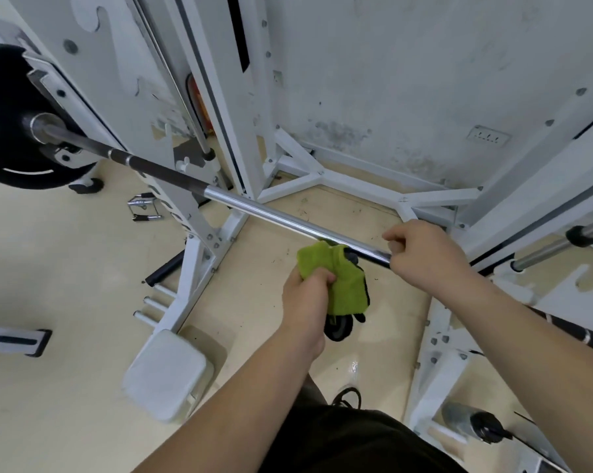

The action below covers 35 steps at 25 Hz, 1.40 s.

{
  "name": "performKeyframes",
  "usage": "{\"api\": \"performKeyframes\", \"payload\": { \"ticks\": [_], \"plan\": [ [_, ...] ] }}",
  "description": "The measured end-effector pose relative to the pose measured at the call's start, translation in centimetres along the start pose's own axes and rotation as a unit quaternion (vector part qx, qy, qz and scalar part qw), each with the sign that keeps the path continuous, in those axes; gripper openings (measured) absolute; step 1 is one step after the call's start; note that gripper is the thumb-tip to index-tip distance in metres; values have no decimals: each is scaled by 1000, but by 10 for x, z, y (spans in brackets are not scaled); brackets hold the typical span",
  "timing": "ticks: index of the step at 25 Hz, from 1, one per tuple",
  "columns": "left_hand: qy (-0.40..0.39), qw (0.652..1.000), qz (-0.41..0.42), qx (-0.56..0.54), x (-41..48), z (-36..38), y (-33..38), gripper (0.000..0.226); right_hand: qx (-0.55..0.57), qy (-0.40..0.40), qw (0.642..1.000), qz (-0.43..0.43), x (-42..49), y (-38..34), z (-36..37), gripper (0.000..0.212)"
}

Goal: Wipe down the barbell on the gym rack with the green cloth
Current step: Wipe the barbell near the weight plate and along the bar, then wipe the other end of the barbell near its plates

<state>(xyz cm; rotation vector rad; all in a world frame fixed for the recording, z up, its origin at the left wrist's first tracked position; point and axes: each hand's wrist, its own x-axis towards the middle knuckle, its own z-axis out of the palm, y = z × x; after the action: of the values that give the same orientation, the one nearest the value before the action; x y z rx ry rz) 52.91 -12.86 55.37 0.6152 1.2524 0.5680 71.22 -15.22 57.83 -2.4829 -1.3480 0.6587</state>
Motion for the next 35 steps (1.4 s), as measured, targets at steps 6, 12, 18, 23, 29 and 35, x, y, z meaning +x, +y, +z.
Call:
{"api": "performKeyframes", "payload": {
  "ticks": [6, 12, 18, 23, 29, 35],
  "plan": [
    [-56, 917, 222, 327, 53, -25, 107, 15, 67, 29, 997, 31, 32, -26, 12, 19],
    [98, 688, 324, 642, 131, -96, 149, 65, 24, 26, 997, 62, 36, -51, 31, 31],
    [159, 604, 487, 610, 168, -144, 131, 63, -12, 63, 991, 118, 26, -41, 29, 24],
    [18, 677, 503, 538, 141, -90, 111, 43, -52, 100, 985, 132, -1, -21, 31, 26],
    [-195, 653, 384, 623, 80, 38, 58, 47, -38, 165, 982, 79, -36, 24, 22, 26],
    [-216, 830, 344, 383, 2, 103, 1, 37, 150, 103, 978, 104, -74, 73, -8, 41]
  ]
}}
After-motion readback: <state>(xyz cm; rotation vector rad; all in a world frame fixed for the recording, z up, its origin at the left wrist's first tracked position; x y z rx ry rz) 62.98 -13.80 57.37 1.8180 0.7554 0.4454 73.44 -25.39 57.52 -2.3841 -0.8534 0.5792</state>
